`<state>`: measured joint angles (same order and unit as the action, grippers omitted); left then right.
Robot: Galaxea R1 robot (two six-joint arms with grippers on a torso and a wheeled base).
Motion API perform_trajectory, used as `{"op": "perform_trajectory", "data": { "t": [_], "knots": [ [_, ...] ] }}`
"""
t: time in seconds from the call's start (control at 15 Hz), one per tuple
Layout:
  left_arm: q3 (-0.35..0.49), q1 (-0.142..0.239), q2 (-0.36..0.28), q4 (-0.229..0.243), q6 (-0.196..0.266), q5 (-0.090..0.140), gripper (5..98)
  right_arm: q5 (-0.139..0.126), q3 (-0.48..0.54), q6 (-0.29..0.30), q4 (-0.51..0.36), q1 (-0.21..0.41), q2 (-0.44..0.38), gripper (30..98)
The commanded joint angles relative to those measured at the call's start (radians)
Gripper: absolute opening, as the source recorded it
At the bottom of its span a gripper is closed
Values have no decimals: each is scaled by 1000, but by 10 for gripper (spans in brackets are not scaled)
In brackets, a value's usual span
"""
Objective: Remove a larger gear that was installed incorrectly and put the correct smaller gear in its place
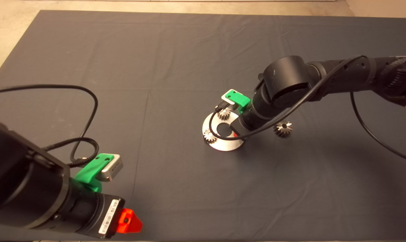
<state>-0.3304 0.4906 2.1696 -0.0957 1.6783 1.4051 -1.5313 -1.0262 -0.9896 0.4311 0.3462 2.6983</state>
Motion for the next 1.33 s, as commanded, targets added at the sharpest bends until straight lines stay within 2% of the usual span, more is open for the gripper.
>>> {"op": "perform_trajectory", "data": {
  "t": [0.0, 0.33, 0.6, 1.27],
  "knots": [
    [18, 3, -1, 11, 3, 0, 982, -23, 5, -3, -18, 6, 5, 419],
    [18, 3, -1, 11, 3, 0, 983, -32, 2, -3, -18, -1, 16, 418],
    [18, 3, -1, 11, 3, 1, 982, -76, 3, -1, -17, -6, 15, 419],
    [18, 3, -1, 11, 3, 2, 983, -92, -11, -1, -9, -4, -2, 416]
  ]
}}
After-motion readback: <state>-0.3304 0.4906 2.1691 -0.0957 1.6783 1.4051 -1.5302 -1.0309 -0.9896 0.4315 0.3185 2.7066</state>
